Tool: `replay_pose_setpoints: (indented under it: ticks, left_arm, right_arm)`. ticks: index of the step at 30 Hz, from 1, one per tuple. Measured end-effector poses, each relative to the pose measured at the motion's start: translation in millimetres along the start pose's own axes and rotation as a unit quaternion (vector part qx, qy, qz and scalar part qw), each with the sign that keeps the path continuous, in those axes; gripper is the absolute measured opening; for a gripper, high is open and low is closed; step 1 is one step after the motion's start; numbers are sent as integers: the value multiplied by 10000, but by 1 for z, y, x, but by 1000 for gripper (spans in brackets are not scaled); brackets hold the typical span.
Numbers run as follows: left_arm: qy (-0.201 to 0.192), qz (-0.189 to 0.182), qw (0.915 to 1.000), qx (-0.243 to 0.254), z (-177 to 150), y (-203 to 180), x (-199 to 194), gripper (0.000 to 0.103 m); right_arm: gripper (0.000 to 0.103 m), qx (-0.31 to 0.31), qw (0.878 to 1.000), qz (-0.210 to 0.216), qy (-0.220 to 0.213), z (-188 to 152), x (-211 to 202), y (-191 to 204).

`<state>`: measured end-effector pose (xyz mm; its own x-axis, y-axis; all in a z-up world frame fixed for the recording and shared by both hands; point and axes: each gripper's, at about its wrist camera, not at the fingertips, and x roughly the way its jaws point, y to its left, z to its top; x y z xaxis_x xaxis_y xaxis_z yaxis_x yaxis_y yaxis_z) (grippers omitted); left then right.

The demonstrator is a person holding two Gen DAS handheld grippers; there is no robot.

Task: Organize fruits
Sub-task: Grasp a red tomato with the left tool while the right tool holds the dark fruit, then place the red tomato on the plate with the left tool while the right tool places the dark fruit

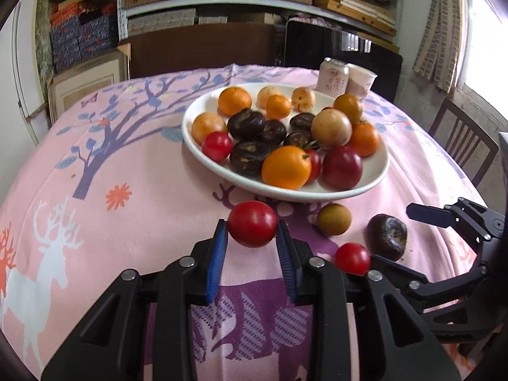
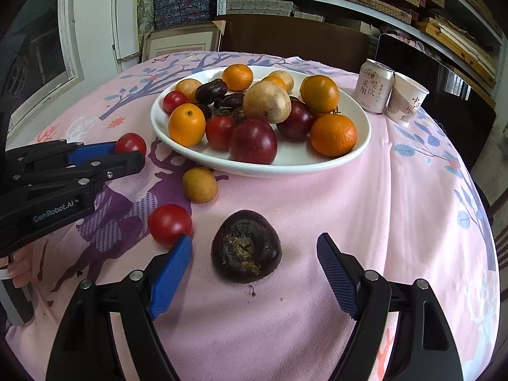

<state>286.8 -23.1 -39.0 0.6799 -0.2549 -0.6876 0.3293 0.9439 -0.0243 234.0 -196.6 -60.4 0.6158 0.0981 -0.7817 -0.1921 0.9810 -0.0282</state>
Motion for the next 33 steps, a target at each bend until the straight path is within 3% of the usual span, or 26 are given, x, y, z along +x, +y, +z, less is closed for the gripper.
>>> replay_pose_setpoints:
  ticks: [8,13,14,16,26,33]
  left_arm:
    - [-539,232,9979,256,-4,-5,-30,31]
    - [-629,201,9977,168,-4,-3,-41,31]
    - [-617,222,9977,172,-5,-4,-41,31]
    - [-589,243,9978,185,-7,-4,-40,31]
    - [-633,479,9964,284,-10,-1,-43,31]
    - [-913,704,9932,179,0,4,-57,31]
  right_arm:
    - [82,20,10000,13,31,-1,1,-1]
    - [81,-57,9998,-92,144,0,5,2]
    - [77,-77,9999,-102,109,0,4,2]
    - [45,-128,9999,-9,73,-1,2,4]
    - [43,-159,9999,-20,-22,-2,-4,9]
    - [43,-36,9996,44,-292,2,-22,8]
